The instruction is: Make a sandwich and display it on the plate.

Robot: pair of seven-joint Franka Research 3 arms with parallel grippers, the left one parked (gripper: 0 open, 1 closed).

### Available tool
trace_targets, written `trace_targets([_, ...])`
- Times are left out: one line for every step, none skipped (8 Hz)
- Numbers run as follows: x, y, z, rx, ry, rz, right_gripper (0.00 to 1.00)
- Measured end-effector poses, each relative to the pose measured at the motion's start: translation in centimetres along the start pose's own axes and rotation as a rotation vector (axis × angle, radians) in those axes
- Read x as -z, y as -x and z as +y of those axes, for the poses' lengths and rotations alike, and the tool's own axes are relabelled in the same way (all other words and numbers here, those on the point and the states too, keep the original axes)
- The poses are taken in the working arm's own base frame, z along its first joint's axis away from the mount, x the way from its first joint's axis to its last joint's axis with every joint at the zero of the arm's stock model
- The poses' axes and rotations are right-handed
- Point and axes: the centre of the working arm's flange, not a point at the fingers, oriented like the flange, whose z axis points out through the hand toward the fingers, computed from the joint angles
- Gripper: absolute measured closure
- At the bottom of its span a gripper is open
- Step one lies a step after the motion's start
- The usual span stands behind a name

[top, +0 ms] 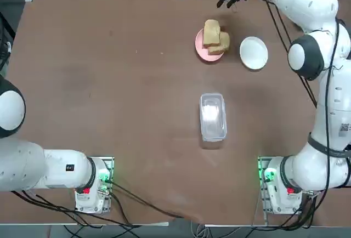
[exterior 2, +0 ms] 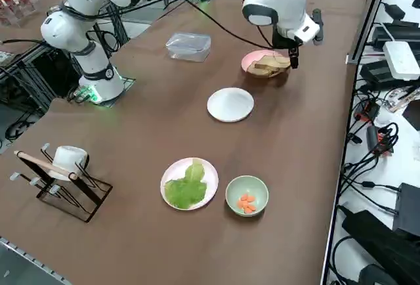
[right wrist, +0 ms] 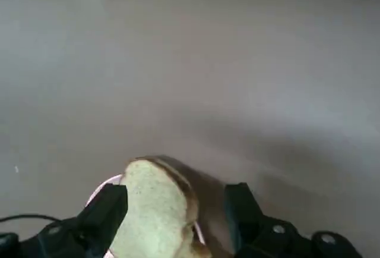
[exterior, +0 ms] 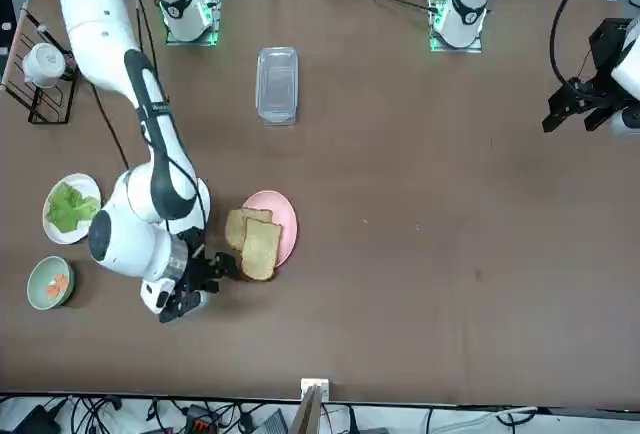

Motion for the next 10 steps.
trace_targets([-0.6, 0.2, 0.3, 0.008, -0.013, -0.006, 0.01])
trace_targets([-1.6, 0.5, 0.7, 0.017, -0.024, -0.016, 0.02])
trace_targets([-2.5, 0.8, 1.2, 0.017, -0.048, -0.019, 0.03])
trace_targets([-3.0, 1.0, 1.8, 0.019, -0.074, -0.017, 0.05])
trace_targets([-3.3, 1.2, 2.6, 0.014, -0.091, -0.014, 0.06])
trace_targets([-3.7, 1.4, 3.3, 0.005, -0.1, -0.015, 0.06])
trace_targets([-4.2, 1.6, 3.8, -0.002, -0.107, -0.019, 0.07])
trace_targets([-4.7, 1.8, 3.9, -0.004, -0.111, -0.025, 0.07])
trace_targets([-5.1, 1.9, 3.8, -0.005, -0.117, -0.03, 0.09])
trace_targets([-5.6, 2.0, 3.8, -0.012, -0.129, -0.032, 0.1])
